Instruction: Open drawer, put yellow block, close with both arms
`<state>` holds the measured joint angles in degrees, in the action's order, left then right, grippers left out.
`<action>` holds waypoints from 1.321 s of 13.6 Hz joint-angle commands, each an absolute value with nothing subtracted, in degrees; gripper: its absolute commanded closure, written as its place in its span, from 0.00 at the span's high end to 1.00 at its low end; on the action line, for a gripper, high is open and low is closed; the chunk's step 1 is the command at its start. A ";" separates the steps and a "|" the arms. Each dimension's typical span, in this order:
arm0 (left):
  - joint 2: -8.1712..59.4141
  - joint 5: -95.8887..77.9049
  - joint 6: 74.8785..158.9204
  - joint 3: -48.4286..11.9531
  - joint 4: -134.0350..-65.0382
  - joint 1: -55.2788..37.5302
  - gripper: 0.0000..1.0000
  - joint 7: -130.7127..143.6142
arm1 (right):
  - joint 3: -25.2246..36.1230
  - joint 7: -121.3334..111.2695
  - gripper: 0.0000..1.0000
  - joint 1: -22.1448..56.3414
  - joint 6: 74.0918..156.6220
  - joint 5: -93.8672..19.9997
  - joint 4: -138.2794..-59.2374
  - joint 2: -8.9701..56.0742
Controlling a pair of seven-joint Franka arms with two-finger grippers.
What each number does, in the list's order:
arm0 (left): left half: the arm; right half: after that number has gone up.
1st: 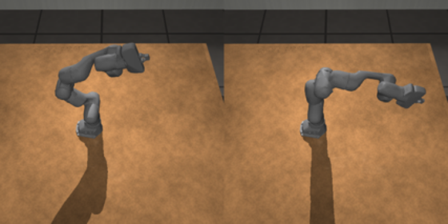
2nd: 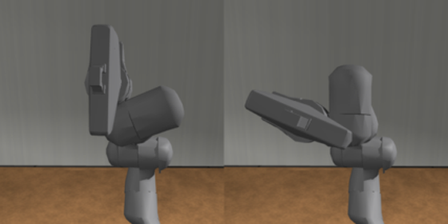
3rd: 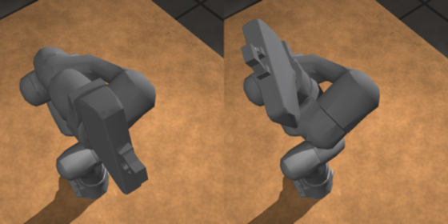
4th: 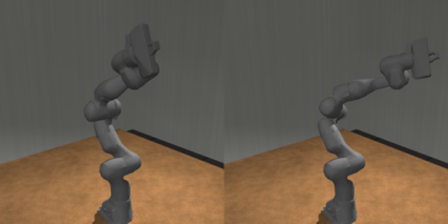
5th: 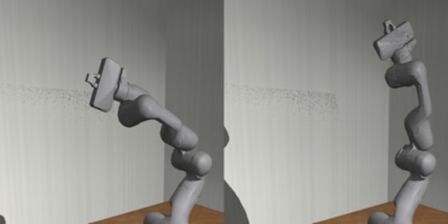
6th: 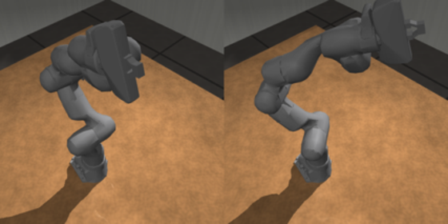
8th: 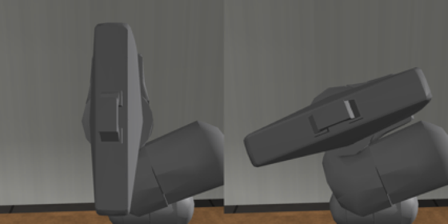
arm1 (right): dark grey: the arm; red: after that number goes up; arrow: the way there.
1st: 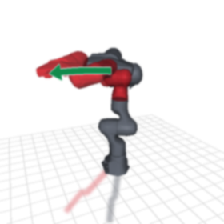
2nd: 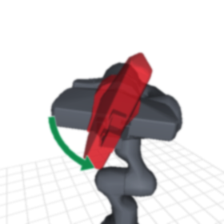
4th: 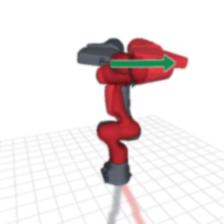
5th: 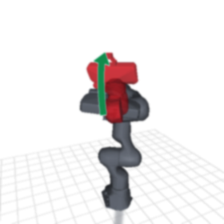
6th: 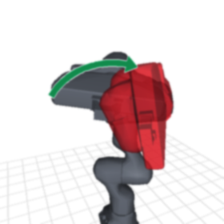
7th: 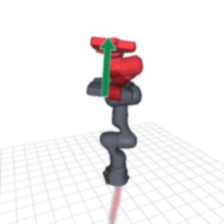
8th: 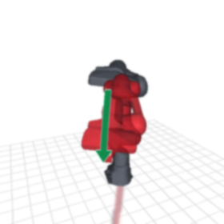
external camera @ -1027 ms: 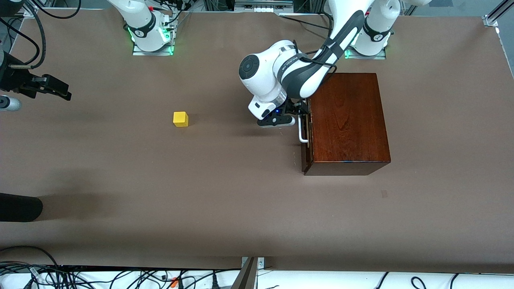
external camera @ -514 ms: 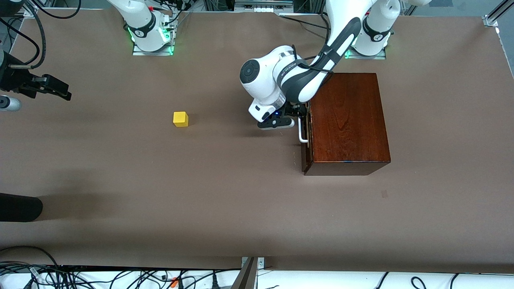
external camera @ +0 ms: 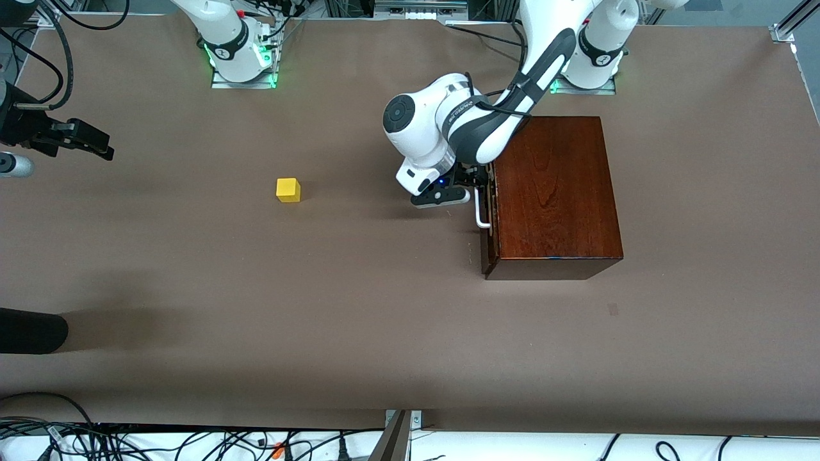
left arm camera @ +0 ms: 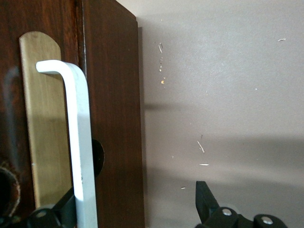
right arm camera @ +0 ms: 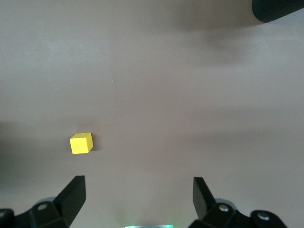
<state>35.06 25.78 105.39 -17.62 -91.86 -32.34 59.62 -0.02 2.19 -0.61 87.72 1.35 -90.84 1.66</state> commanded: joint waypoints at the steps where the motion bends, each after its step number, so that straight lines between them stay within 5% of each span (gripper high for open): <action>1: 36.39 23.47 111.26 -17.75 -92.11 -32.96 1.00 60.73 | -0.62 2.64 1.00 -1.41 87.54 0.35 -90.35 1.58; 18: 37.53 13.02 124.88 -17.84 -90.44 -33.84 1.00 60.64 | -0.70 2.64 1.00 -1.41 87.54 0.35 -90.35 1.58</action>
